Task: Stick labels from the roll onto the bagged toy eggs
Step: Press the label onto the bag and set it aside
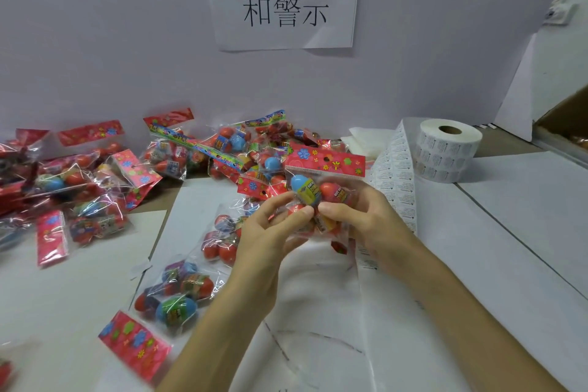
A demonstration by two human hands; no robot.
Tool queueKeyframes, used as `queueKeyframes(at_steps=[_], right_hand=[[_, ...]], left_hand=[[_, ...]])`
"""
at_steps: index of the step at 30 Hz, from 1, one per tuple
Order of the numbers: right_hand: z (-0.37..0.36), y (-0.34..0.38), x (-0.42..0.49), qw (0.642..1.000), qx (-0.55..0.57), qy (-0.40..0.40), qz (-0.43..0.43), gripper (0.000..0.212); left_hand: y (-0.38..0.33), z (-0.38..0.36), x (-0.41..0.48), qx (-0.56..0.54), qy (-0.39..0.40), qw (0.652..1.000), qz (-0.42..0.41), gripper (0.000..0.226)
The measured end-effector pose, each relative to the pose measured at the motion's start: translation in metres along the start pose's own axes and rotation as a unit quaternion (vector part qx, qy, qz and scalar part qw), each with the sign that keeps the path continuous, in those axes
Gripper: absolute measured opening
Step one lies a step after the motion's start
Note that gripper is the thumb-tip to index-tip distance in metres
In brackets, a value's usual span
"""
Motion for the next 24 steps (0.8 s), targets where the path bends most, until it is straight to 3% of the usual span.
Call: queueKeyframes(at_steps=[5,10,20,24], right_hand=[[-0.002,0.001,-0.003,0.999,-0.043,0.026,-0.001,0.052],[-0.007,0.001,-0.003,0.999,-0.048,0.015,0.01,0.052],[0.005,-0.007,0.0,0.998,-0.055,-0.002,-0.012,0.04],[0.002,-0.004,-0.003,0.995,-0.091,0.029,-0.014,0.034]], left_hand=[[-0.001,0.0,-0.001,-0.002,-0.01,1.0,-0.015,0.058],[0.001,0.002,-0.001,0.018,-0.018,1.0,-0.015,0.035],[0.006,-0.004,-0.002,0.056,-0.023,0.998,0.006,0.038],[-0.002,0.004,-0.003,0.06,-0.056,0.996,-0.019,0.041]])
Point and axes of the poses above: each hand's wrist, its own x-axis towards the middle knuckle, its own z-axis out of the back of the hand, y = z × x, the point moved 7 cm from there along x, towards the middle knuckle, and after that the axes turned 8 degrees about z, right-handed, at the moved point
